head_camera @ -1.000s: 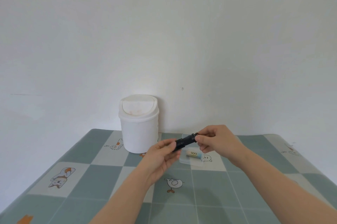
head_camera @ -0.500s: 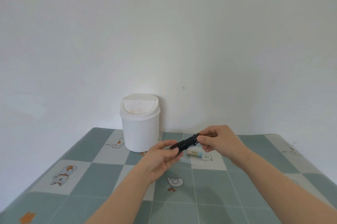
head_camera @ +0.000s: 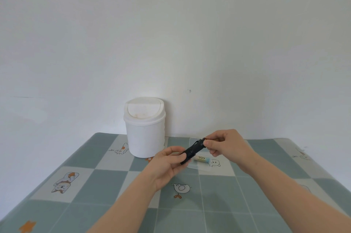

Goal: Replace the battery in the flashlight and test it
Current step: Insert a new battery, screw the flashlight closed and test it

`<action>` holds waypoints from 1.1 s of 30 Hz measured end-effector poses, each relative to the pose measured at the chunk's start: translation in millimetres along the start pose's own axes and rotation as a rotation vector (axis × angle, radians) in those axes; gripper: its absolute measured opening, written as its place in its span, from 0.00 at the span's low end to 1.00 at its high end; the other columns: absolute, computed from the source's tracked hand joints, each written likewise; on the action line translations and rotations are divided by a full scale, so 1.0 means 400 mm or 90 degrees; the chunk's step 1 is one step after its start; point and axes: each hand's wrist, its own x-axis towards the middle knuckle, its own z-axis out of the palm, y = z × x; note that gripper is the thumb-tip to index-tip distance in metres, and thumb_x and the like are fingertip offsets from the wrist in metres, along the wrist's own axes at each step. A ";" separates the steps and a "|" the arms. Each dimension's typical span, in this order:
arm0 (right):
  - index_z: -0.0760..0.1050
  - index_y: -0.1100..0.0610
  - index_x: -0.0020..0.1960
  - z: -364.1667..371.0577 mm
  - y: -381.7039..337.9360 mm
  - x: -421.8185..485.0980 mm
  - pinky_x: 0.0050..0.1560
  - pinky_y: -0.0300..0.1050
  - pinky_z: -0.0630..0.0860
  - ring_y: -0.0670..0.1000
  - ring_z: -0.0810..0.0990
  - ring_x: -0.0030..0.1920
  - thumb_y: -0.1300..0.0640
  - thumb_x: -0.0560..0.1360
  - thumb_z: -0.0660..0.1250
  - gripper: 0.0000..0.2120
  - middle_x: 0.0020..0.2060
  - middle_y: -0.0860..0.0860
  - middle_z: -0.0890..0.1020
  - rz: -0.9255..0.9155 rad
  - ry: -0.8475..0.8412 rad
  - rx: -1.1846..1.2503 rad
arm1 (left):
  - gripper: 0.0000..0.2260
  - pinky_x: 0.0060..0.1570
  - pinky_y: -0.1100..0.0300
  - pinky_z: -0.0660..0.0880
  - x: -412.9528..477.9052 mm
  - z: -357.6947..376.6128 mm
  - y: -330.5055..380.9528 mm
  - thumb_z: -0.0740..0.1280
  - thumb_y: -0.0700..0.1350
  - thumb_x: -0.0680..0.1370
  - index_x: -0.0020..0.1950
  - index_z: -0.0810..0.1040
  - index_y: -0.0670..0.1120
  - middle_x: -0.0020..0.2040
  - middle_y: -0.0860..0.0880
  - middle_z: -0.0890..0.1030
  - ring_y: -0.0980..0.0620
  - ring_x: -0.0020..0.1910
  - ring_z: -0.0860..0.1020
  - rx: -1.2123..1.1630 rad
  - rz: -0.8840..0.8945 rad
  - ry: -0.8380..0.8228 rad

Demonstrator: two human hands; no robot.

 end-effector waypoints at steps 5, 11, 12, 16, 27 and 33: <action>0.83 0.62 0.45 0.005 0.001 -0.001 0.34 0.35 0.77 0.45 0.78 0.29 0.63 0.71 0.71 0.04 0.31 0.52 0.82 0.000 -0.012 0.012 | 0.12 0.39 0.61 0.81 -0.015 0.016 0.009 0.68 0.45 0.76 0.55 0.77 0.38 0.46 0.39 0.81 0.47 0.40 0.80 0.054 -0.065 -0.040; 0.83 0.59 0.42 0.015 -0.003 0.000 0.33 0.36 0.76 0.47 0.77 0.28 0.61 0.70 0.72 0.02 0.29 0.51 0.81 0.005 0.001 -0.002 | 0.13 0.30 0.66 0.79 0.000 0.011 -0.009 0.66 0.45 0.77 0.50 0.79 0.35 0.36 0.42 0.82 0.53 0.29 0.78 0.035 -0.089 0.012; 0.83 0.59 0.42 0.013 -0.002 -0.001 0.33 0.36 0.76 0.46 0.76 0.28 0.61 0.70 0.72 0.02 0.28 0.51 0.81 0.008 0.005 -0.001 | 0.10 0.32 0.65 0.80 0.001 0.009 -0.009 0.67 0.42 0.76 0.50 0.79 0.35 0.37 0.42 0.82 0.52 0.31 0.79 0.021 -0.065 0.010; 0.81 0.60 0.39 0.011 -0.001 -0.005 0.30 0.36 0.75 0.46 0.75 0.26 0.59 0.71 0.71 0.05 0.28 0.52 0.79 0.049 0.011 0.017 | 0.09 0.36 0.65 0.81 0.004 0.007 -0.001 0.69 0.31 0.72 0.52 0.78 0.35 0.44 0.40 0.81 0.50 0.37 0.80 0.036 0.011 0.022; 0.78 0.54 0.49 0.016 -0.022 -0.015 0.46 0.50 0.80 0.48 0.81 0.32 0.60 0.74 0.66 0.06 0.33 0.49 0.81 -0.082 -0.066 -0.196 | 0.10 0.33 0.65 0.81 -0.004 -0.007 0.001 0.68 0.39 0.75 0.52 0.80 0.33 0.40 0.40 0.84 0.53 0.31 0.80 -0.007 -0.010 0.026; 0.76 0.62 0.41 0.020 -0.010 -0.023 0.31 0.38 0.77 0.49 0.76 0.28 0.58 0.77 0.64 0.10 0.32 0.56 0.78 0.140 -0.138 0.008 | 0.09 0.42 0.65 0.81 -0.005 -0.013 0.005 0.69 0.27 0.70 0.44 0.83 0.38 0.40 0.44 0.85 0.50 0.41 0.83 0.075 0.093 0.039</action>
